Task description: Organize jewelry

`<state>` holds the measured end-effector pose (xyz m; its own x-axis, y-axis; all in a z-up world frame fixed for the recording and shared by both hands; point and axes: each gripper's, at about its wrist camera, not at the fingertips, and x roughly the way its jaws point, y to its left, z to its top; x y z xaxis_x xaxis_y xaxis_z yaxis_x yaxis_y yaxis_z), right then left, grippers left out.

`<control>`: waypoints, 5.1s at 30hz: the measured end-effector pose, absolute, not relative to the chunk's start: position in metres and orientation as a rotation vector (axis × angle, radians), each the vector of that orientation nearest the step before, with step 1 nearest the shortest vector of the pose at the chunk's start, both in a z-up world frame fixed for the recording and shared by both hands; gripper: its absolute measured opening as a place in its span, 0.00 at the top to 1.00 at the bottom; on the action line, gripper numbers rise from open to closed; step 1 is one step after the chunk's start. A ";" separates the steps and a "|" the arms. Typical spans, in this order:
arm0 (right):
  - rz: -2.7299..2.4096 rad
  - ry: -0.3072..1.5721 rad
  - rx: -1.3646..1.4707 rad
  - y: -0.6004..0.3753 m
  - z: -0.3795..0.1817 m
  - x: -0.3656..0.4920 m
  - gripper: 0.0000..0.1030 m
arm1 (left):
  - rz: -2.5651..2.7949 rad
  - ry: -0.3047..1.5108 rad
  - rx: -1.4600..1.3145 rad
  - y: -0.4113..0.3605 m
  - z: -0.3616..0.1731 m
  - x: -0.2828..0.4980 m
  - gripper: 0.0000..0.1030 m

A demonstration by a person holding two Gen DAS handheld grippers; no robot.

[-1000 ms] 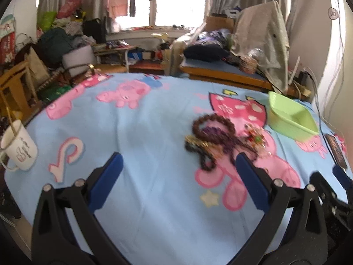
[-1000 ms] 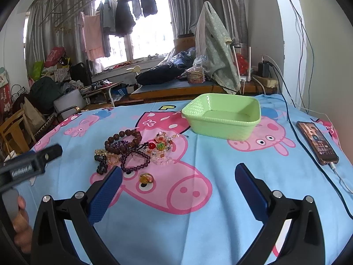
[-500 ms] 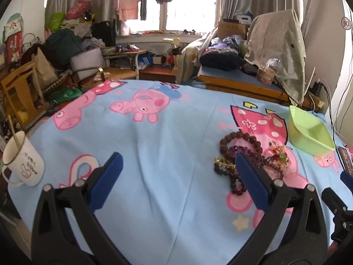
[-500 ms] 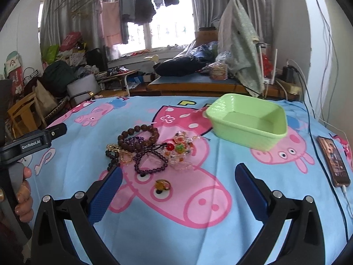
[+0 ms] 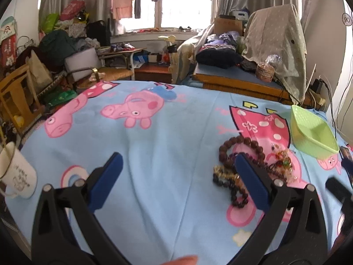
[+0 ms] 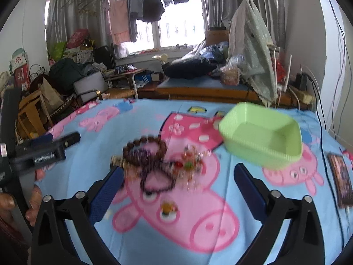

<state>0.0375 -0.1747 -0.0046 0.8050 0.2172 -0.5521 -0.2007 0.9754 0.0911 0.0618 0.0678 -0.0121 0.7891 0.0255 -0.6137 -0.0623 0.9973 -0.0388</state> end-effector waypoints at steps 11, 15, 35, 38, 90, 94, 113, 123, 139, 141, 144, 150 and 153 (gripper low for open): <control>0.373 0.822 0.046 -0.156 -0.027 0.147 0.97 | -0.144 0.801 -0.070 0.062 -0.033 0.151 0.42; 0.411 0.925 0.037 -0.140 -0.057 0.172 0.97 | -0.255 0.885 -0.023 0.043 -0.056 0.172 0.49; 0.532 0.530 0.173 -0.172 0.057 0.081 1.00 | -0.500 0.606 -0.064 0.024 0.051 0.092 0.87; 0.550 0.485 0.207 -0.183 0.072 0.073 1.00 | -0.513 0.549 -0.049 0.018 0.066 0.078 0.87; 0.678 0.637 0.248 -0.203 0.042 0.055 1.00 | -0.572 0.688 0.061 -0.018 -0.021 0.043 0.44; 0.635 0.608 0.261 -0.222 0.051 0.046 1.00 | -0.579 0.692 0.052 -0.019 -0.021 0.042 0.44; 0.044 0.725 0.281 -0.351 -0.021 0.008 1.00 | -0.730 0.741 0.150 -0.101 -0.030 0.043 0.44; 0.216 0.804 0.310 -0.350 -0.048 -0.009 1.00 | -0.761 0.782 0.269 -0.139 -0.057 0.039 0.28; 0.415 0.732 0.103 -0.270 -0.041 -0.019 0.71 | -0.863 0.796 0.105 -0.109 -0.025 0.055 0.91; 0.418 0.680 0.009 -0.253 -0.031 -0.021 0.71 | -0.886 0.723 0.063 -0.095 0.004 0.048 0.91; 0.429 0.644 -0.037 -0.239 -0.026 -0.014 0.71 | -0.916 0.660 0.020 -0.083 0.034 0.040 0.91; 0.409 0.715 -0.006 -0.235 -0.041 0.031 0.75 | -0.952 0.556 -0.025 -0.071 0.073 0.027 0.91; 0.462 0.769 0.113 -0.246 -0.040 0.043 1.00 | -0.922 0.515 -0.038 -0.061 0.086 0.026 0.91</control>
